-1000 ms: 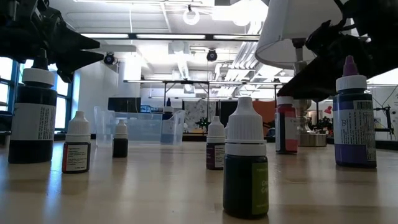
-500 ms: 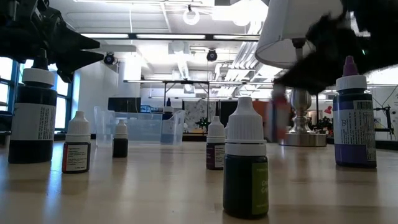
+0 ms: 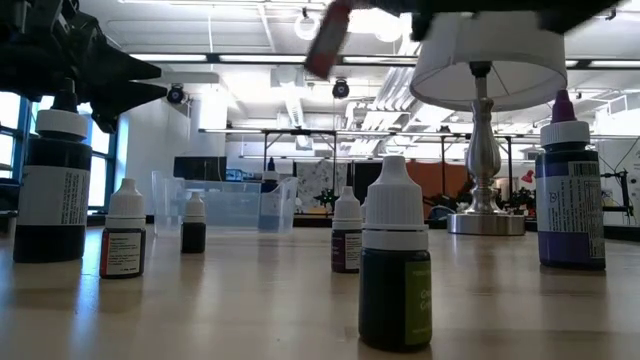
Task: Pick & Place food coloring
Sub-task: Put the big red food coloring bottle into the transparent bin
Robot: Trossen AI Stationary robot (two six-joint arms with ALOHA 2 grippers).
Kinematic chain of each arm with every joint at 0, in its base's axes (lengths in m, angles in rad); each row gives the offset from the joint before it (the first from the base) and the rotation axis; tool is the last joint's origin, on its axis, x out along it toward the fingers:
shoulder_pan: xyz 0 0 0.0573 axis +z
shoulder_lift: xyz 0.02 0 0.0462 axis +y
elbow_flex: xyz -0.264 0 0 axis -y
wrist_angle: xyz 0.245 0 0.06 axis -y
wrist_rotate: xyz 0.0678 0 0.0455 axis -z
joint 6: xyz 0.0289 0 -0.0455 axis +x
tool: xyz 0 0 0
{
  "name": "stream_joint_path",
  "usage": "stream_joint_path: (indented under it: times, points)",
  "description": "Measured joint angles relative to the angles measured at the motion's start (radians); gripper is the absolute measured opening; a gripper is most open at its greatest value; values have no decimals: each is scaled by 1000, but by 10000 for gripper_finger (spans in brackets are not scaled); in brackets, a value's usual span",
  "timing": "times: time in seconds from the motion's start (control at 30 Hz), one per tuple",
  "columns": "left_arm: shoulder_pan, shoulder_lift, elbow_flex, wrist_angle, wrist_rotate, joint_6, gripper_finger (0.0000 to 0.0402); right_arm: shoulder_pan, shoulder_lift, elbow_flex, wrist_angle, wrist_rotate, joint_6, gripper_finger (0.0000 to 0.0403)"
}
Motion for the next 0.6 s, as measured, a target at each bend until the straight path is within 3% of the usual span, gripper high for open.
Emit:
stream_joint_path:
  times: [0.2, 0.4, 0.6]
  points:
    - [0, 0, 0, 0, -6, 0, 168, -92, 272, 264, -214, 150, 51, 37]
    - [0, 0, 0, 0, -6, 0, 168, -177, 467, 428, -211, 114, 136, 41]
    - [0, 0, 0, -1, -4, 0, 168, -246, 554, 474, -251, 121, 221, 39]
